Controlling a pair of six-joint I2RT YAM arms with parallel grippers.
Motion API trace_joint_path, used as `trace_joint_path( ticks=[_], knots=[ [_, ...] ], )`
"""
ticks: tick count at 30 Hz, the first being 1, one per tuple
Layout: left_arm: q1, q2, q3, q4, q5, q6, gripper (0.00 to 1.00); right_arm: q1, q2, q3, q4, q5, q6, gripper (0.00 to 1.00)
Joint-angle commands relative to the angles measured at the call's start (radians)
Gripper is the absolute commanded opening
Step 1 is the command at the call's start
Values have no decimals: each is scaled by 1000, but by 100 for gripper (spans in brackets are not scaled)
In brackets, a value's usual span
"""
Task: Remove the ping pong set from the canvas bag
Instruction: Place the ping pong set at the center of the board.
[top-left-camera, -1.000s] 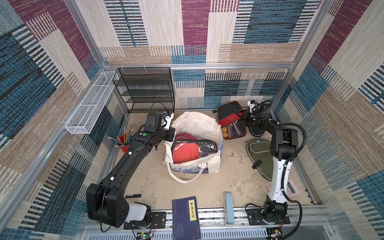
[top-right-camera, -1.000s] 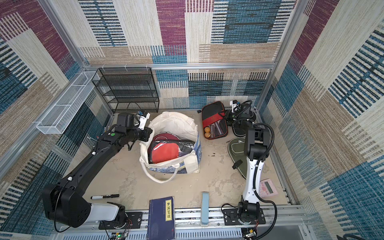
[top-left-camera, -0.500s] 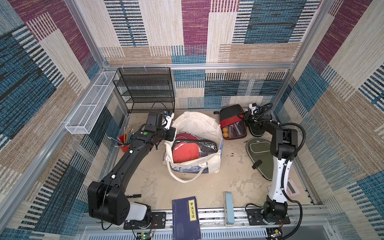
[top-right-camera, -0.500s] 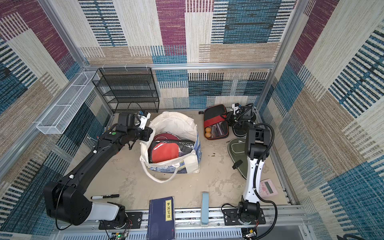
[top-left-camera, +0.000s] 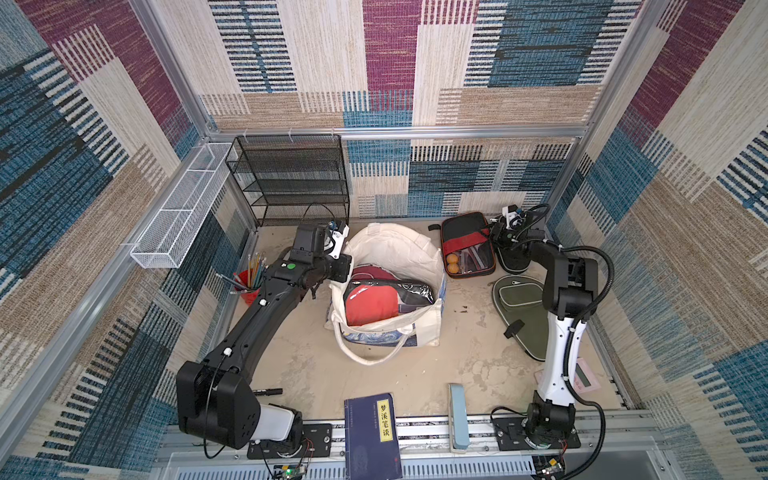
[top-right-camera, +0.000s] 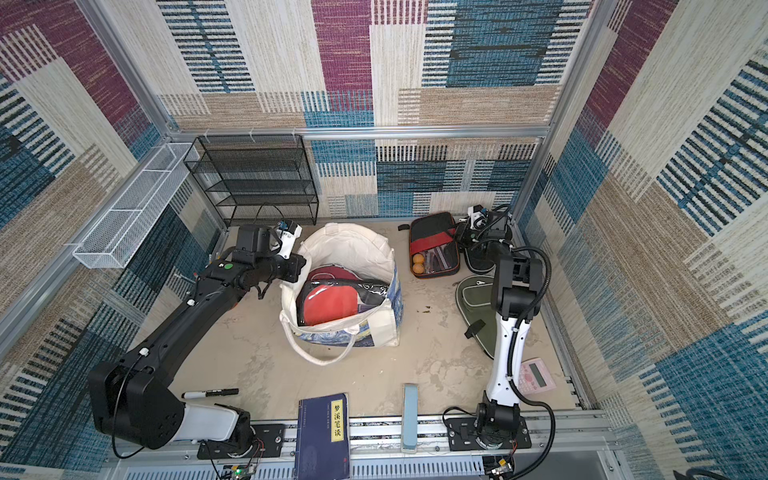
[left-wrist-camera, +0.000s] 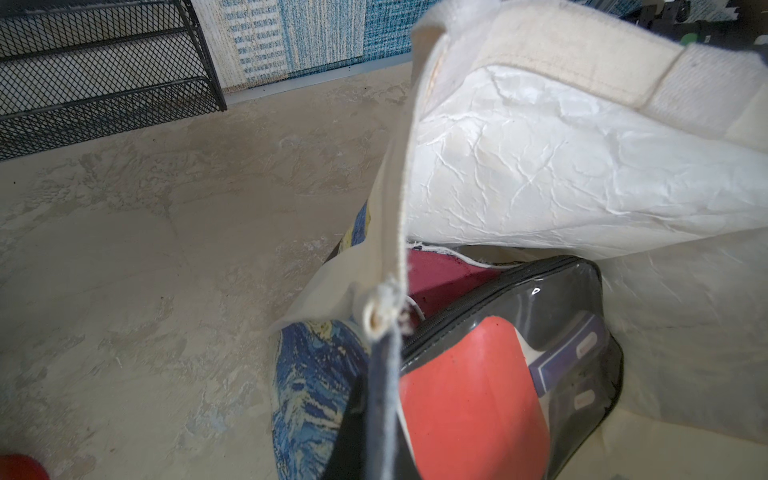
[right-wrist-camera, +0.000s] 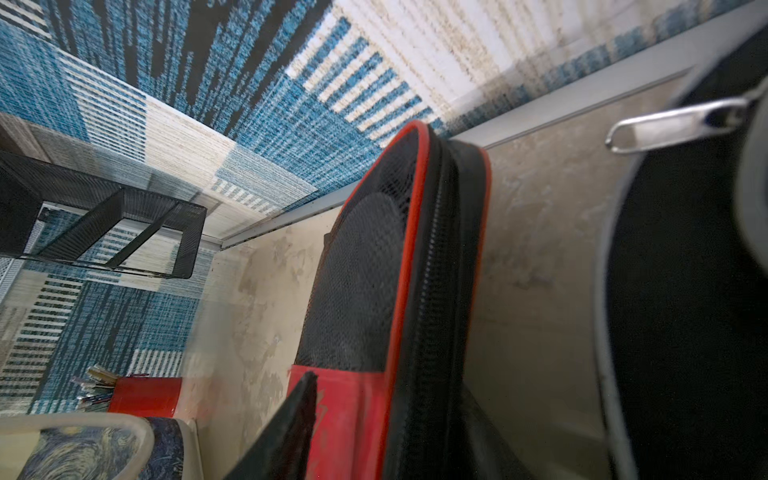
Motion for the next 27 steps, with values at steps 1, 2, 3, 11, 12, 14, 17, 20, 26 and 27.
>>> trace_joint_path(
  ticks=[1,2,3,11,12,14,17,20,26,27],
  knots=[
    [1,3,-5,-15,8,11,0,2,-31,8,4,17,-56,53],
    [2,3,-5,-16,8,11,0,2,-36,7,2,18,-61,54],
    [1,2,-5,-16,8,10,0,1,-41,8,-1,18,-65,55],
    [1,-6,-10,-16,10,11,0,2,-85,3,-51,56,-111,61],
    [1,-7,-10,-15,10,12,0,2,-95,-2,-57,67,-117,62],
    [1,-8,-12,-16,10,11,0,1,-112,-13,-62,75,-129,62],
    [1,-14,-13,-16,12,10,0,2,-150,-47,-65,82,-145,66],
    [1,-18,-14,-14,15,8,0,3,-210,-113,-49,81,-168,81],
    [1,-39,-6,-14,22,6,0,21,-403,-302,-40,103,-249,99],
    [1,-45,-4,-14,19,8,0,31,-446,-339,-41,108,-265,99]
  ],
)
